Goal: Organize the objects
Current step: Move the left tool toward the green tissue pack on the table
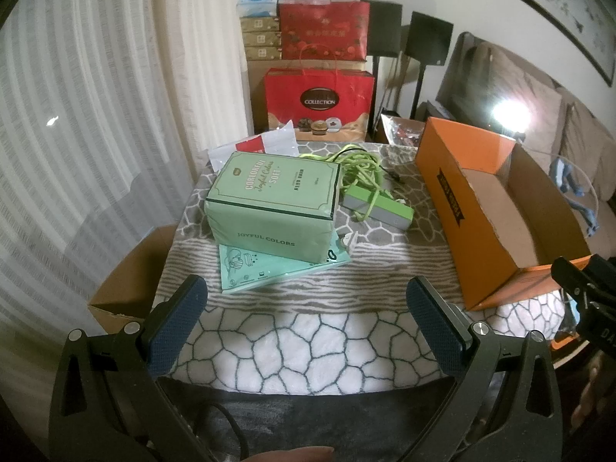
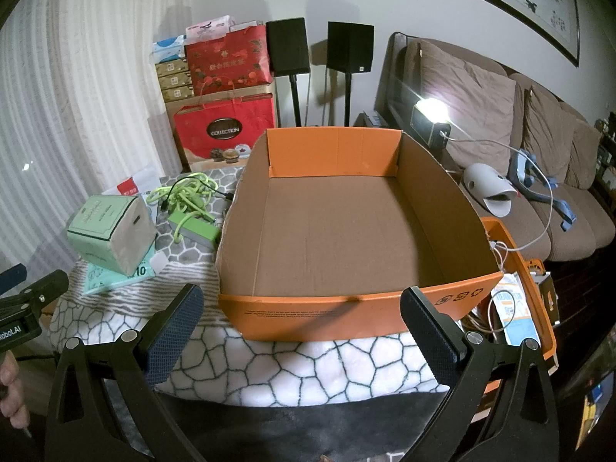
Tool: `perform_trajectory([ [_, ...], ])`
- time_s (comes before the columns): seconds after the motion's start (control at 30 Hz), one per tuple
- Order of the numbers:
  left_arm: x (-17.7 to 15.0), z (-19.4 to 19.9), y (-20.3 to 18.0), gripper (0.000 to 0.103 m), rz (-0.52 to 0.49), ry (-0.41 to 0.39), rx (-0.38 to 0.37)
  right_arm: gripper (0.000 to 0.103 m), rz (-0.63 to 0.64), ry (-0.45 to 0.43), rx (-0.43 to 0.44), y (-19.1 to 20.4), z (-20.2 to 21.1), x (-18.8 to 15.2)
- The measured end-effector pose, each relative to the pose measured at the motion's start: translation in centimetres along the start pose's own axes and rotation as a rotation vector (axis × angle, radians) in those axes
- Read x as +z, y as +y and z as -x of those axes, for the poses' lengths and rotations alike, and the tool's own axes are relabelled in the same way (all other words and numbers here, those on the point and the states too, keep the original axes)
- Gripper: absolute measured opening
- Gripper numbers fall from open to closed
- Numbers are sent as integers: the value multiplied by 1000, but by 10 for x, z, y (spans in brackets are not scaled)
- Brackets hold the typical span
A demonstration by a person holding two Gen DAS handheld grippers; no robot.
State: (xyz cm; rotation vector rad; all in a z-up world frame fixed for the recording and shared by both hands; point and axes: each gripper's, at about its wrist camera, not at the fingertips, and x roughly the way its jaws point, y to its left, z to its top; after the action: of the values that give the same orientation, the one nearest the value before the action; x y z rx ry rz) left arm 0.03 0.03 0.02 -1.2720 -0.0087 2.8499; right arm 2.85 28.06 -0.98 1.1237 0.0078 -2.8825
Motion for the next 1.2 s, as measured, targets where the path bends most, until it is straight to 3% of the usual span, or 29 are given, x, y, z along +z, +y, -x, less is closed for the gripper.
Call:
perform_trajectory([
  [1.2,3,-1,1,103,-12,-5,3,103,-5,1,-2,-4,-4,3],
])
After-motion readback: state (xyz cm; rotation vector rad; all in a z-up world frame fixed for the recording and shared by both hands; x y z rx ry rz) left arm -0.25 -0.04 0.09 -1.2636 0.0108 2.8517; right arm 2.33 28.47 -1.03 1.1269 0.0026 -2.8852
